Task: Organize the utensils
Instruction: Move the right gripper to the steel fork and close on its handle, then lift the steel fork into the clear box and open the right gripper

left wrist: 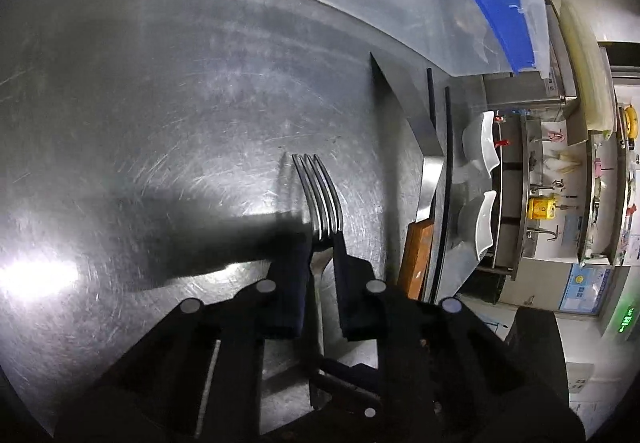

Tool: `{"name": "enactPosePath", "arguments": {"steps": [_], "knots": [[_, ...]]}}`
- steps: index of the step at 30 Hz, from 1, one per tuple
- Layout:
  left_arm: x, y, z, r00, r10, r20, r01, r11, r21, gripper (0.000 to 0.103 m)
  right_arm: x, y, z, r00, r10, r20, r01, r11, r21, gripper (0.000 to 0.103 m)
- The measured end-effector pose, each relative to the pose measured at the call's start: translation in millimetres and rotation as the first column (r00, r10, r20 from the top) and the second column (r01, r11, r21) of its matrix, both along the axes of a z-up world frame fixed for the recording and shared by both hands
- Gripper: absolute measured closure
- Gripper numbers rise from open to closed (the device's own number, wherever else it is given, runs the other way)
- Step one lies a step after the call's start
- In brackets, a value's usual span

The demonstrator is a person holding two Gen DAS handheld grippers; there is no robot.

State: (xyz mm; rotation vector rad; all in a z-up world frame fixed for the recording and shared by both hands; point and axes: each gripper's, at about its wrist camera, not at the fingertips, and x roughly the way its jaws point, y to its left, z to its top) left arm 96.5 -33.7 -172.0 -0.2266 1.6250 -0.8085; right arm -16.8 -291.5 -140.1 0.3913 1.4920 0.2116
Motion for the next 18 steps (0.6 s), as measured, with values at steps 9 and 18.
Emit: {"name": "enactPosePath", "arguments": {"steps": [9, 18], "knots": [[3.2, 3.5, 6.7, 1.000, -0.021, -0.001, 0.020, 0.999, -0.034, 0.100, 4.3, -21.7, 1.1, 0.998, -0.036, 0.043, 0.037, 0.999, -0.005, 0.061], [5.7, -1.1, 10.5, 0.999, -0.037, 0.002, 0.037, 0.998, -0.058, 0.100, 31.2, -13.5, 4.8, 0.996, -0.005, 0.093, 0.018, 0.989, -0.146, 0.094]]}}
